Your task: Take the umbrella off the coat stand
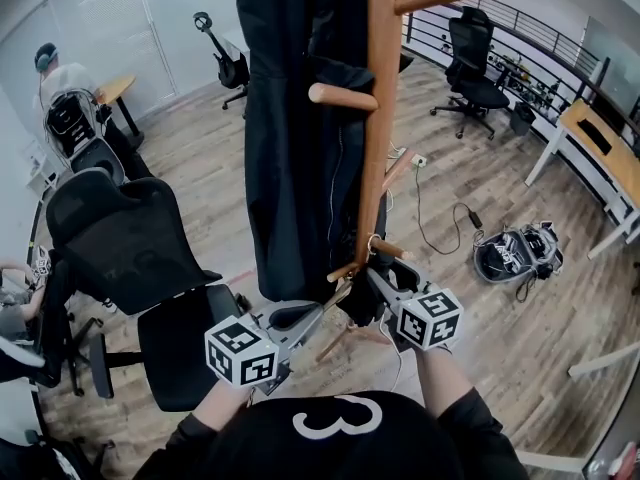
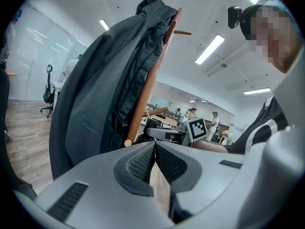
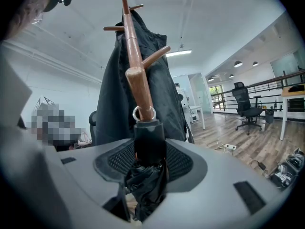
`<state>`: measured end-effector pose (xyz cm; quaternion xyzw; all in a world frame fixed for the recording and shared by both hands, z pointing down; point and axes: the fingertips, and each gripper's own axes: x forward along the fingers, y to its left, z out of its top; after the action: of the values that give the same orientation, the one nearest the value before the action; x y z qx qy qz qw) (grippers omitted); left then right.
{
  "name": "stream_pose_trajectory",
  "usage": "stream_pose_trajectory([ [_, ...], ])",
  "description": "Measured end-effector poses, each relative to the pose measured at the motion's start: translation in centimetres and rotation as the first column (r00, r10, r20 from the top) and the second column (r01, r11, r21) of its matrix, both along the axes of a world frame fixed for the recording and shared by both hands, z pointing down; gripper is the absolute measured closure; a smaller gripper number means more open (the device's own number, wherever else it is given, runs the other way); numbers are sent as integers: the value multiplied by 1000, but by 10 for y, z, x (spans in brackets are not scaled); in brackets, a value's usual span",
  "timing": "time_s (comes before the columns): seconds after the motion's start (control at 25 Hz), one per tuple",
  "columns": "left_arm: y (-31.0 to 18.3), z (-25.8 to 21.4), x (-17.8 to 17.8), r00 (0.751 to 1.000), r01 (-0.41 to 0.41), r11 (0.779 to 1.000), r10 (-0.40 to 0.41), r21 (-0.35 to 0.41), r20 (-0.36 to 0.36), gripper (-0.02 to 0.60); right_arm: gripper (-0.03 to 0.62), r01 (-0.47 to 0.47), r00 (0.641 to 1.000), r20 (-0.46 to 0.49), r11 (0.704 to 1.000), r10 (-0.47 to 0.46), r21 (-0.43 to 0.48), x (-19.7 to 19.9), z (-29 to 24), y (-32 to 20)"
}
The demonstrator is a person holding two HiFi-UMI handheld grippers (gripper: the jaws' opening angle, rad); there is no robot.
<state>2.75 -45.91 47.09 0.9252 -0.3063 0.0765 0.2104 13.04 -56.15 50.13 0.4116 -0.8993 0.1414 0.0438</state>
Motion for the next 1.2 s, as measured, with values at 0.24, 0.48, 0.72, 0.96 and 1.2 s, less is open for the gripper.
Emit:
stream_pose_trajectory([
  [0.24, 3, -5, 7, 1000, -24, 1000, 24, 11, -10, 565, 390, -9, 1000, 5, 1000, 9, 23, 6, -12, 5],
  [0.48, 9, -14, 16, 998, -50, 998, 51, 29, -20, 565, 390, -29, 1000, 2, 999, 29, 31, 18, -16, 13],
  [0.72, 16, -17, 25, 997, -79, 996, 80, 42, -22, 565, 390, -44, 999, -8, 998, 45, 51, 25, -23, 21],
  [0.96, 23, -22, 28, 995, -90, 995, 91, 40, -36, 565, 390, -70, 998, 4, 996, 69, 47, 35, -29, 29],
  [1.2, 25, -24, 31, 995, -94, 995, 95, 39, -42, 565, 390, -85, 996, 10, 995, 85, 56, 42, -37, 35],
])
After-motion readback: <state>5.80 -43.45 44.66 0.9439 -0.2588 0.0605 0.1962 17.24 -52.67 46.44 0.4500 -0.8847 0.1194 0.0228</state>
